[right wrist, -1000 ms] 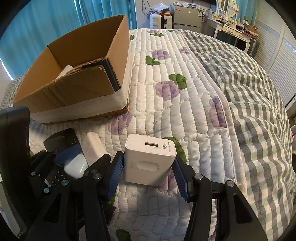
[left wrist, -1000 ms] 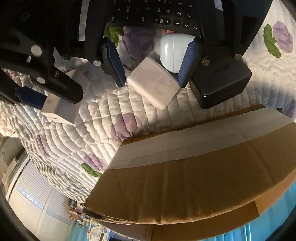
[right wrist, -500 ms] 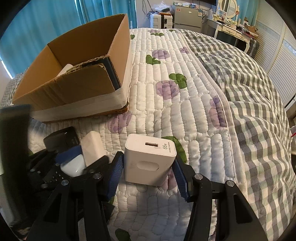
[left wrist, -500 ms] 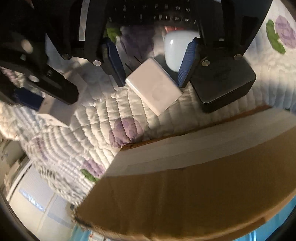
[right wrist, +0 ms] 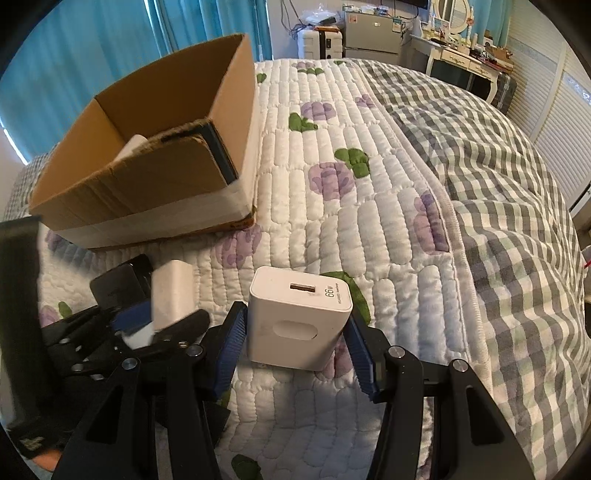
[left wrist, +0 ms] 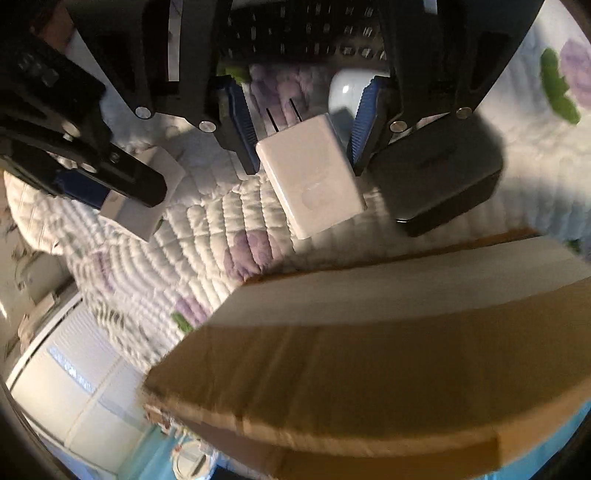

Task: Organize rigid objects
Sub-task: 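Grasp the small white plug charger with the left tool while the right tool holds its charger, then lower both chargers into the box and open both tools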

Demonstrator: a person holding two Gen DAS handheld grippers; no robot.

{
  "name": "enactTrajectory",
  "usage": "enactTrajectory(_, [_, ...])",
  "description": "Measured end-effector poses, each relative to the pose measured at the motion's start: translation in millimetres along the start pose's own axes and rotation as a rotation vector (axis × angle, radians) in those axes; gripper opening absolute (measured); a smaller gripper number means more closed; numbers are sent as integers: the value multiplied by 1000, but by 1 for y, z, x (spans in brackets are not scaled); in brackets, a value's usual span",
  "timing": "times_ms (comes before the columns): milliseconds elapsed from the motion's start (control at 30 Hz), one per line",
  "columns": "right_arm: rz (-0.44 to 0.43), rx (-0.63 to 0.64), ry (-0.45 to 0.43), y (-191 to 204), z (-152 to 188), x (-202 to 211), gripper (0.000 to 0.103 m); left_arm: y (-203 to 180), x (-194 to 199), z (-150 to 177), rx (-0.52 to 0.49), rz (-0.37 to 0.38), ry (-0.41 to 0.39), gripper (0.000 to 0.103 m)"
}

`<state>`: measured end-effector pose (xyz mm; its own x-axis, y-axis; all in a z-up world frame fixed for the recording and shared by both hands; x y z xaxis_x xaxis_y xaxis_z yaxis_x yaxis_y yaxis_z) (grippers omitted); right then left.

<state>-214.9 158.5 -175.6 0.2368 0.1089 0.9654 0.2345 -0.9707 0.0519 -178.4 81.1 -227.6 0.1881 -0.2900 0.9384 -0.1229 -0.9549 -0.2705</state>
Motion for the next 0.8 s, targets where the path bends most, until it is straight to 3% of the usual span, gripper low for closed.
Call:
enactTrajectory(333, [3,44,-79,17,3,35,52,-26,62,23,-23,-50,-106,43])
enactTrajectory(400, [21,65,-99,22,4,48,52,-36,70,9,-39,-60,-112,40])
enactTrajectory(467, [39,77,-118,27,6,58,52,-34,74,13,-57,-65,-104,27])
enactTrajectory(533, [38,77,-125,28,9,65,52,-27,73,13,-47,-73,-93,25])
enactTrajectory(700, [46,91,-133,34,19,76,52,-17,91,32,-31,-15,-107,24])
enactTrajectory(800, [48,96,-136,36,21,79,52,-19,101,36,-40,-26,-128,24])
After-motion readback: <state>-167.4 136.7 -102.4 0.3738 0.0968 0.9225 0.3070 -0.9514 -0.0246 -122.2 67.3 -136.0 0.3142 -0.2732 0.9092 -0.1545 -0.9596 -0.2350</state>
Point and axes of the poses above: each gripper's, at about its wrist camera, not at the fingertips, and x roughly against the way its jaws point, y to its left, z to its underside, the point moved 8 cm from there along -x, roughly the way its jaws point, and after that the axes turned 15 degrees about y, right-handed, at the moved point
